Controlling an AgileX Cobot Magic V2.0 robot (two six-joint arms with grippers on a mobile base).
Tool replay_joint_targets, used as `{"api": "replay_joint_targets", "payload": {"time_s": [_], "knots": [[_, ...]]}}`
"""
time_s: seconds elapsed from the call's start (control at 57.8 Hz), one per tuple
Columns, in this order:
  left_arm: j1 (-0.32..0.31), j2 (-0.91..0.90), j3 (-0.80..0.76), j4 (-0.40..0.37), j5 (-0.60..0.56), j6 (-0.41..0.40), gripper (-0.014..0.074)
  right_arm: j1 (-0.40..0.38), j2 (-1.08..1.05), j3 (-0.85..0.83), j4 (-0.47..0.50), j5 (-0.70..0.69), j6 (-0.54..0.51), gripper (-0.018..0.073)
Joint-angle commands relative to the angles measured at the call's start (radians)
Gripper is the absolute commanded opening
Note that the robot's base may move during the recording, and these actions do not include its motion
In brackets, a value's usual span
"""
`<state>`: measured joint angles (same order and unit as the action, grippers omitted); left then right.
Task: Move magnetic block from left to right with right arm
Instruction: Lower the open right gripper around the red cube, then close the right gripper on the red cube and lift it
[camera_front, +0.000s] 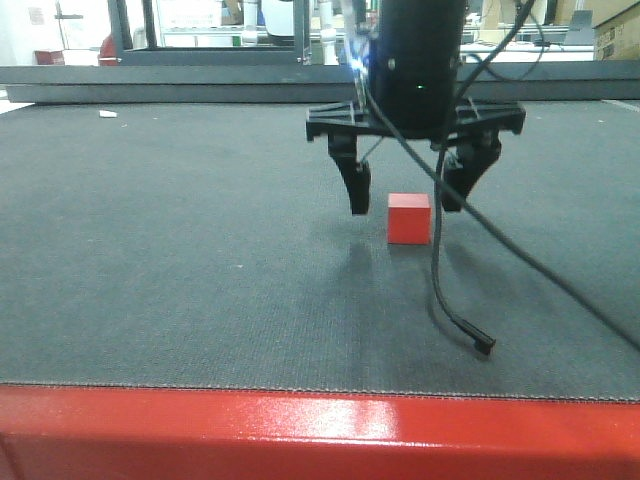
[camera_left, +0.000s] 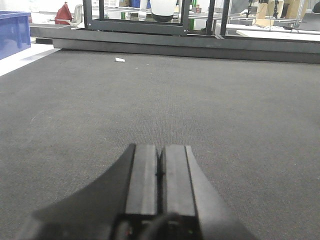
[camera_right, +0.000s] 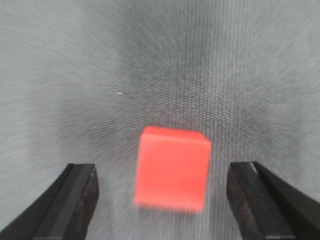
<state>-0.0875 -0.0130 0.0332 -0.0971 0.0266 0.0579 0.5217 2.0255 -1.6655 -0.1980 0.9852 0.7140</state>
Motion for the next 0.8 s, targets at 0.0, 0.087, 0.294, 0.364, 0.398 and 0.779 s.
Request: {"api": "replay_joint_targets", "payload": {"time_s": [0.0, 0.087, 0.294, 0.364, 0.398, 0.779], "knots": [[-0.006, -0.012, 0.007, -0.005, -0.083, -0.006, -0.0126, -0.012, -0.042, -0.037, -0.03, -0.037, 0.004, 0.0624], [-0.006, -0.012, 0.007, -0.005, -0.083, -0.006, -0.0126, -0.016, -0.029, -0.037, -0.03, -0.06, 0.004, 0.0596], [-0.006, -0.012, 0.007, -0.005, -0.083, -0.006, -0.0126, -0.03, -0.024, -0.037, -0.03, -0.101, 0.003, 0.0298], [-0.006, -0.012, 0.007, -0.005, -0.083, -0.006, -0.0126, -0.038, -0.024, -0.037, -0.022, -0.101, 0.003, 0.0223], [-0.006, -0.012, 0.007, -0.005, -0.083, -0.006, -0.0126, -0.042, -0.026, -0.037, -0.015, -0.097, 0.002, 0.0205], [-0.006, -0.012, 0.007, -0.005, -0.083, -0.006, -0.0126, -0.105, -0.232, 0.054, 0.019, -0.103, -0.222, 0.0199]]}}
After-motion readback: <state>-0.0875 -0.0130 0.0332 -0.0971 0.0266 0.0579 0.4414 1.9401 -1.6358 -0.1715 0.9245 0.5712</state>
